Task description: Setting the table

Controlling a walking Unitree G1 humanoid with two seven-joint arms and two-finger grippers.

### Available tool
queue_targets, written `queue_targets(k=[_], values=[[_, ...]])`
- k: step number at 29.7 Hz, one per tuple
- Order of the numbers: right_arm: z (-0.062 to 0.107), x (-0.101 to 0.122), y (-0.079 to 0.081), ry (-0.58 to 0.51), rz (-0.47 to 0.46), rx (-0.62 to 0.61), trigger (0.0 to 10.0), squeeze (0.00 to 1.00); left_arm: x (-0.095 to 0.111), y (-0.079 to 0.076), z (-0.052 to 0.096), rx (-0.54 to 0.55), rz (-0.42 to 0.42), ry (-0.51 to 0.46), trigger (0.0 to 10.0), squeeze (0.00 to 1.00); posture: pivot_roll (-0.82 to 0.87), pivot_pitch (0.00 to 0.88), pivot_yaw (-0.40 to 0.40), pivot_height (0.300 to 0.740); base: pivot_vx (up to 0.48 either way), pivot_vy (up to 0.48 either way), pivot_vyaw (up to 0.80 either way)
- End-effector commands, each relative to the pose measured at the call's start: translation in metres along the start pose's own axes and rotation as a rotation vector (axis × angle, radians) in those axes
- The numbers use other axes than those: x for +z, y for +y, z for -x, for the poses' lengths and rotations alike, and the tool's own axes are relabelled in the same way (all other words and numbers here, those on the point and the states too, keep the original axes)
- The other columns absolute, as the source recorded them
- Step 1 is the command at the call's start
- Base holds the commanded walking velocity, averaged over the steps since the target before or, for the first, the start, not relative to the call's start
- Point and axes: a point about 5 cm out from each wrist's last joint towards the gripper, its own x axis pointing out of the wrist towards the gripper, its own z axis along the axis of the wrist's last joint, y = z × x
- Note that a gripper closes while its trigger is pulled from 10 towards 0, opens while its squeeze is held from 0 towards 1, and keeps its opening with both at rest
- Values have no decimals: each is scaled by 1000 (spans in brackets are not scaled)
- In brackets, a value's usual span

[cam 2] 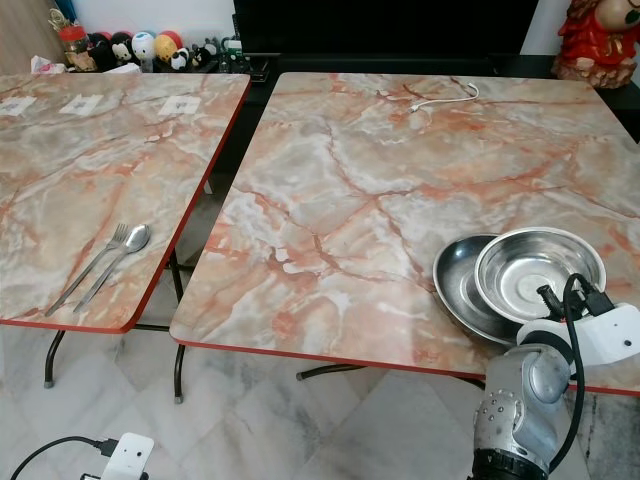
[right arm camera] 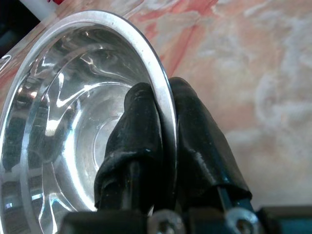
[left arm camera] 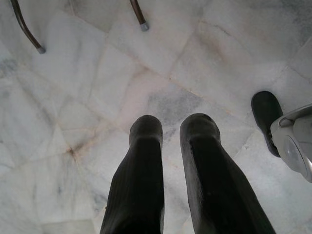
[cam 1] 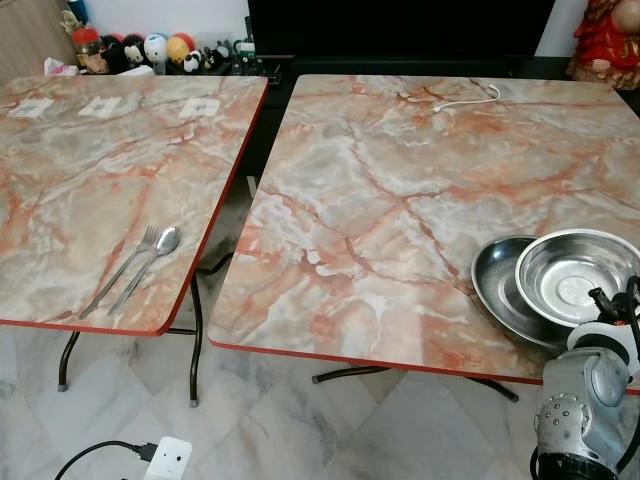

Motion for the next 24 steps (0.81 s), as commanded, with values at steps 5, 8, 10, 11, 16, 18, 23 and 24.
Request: queue_targets(k=[5,8,10,11,16,18,23,24], values=[[1,-5,9,42,-33,43,10000,31,-6,3,1,9,-6,21,10000,0,-55,84,29,740,0,0,0],[1,-8,8,64,-30,45,10000,39,-5,3,1,9,-6,18,10000,0,-55,84,30,740,0,0,0],[1,-10,8,74,-37,45,10000,39,-5,2,1,9,-7,17,10000,0,-56,84,30,740,0,0,0],[2,-11,8,81,-30,48,10000,59,-5,2,1,8,-7,16,10000,0,-55,85,30,740,0,0,0],[3,-14,12,105,-27,83,10000,553,-5,2,1,9,-7,15,10000,0,-55,85,29,740,0,0,0],[3,-14,15,112,-20,97,10000,537,-4,2,1,9,-6,14,10000,0,-55,85,28,740,0,0,0],[4,-15,15,116,-10,101,10000,286,-4,2,1,8,-5,14,10000,0,-55,84,28,740,0,0,0],[4,-15,15,116,-6,100,10000,0,-4,2,1,8,-5,13,10000,0,-55,84,28,740,0,0,0]])
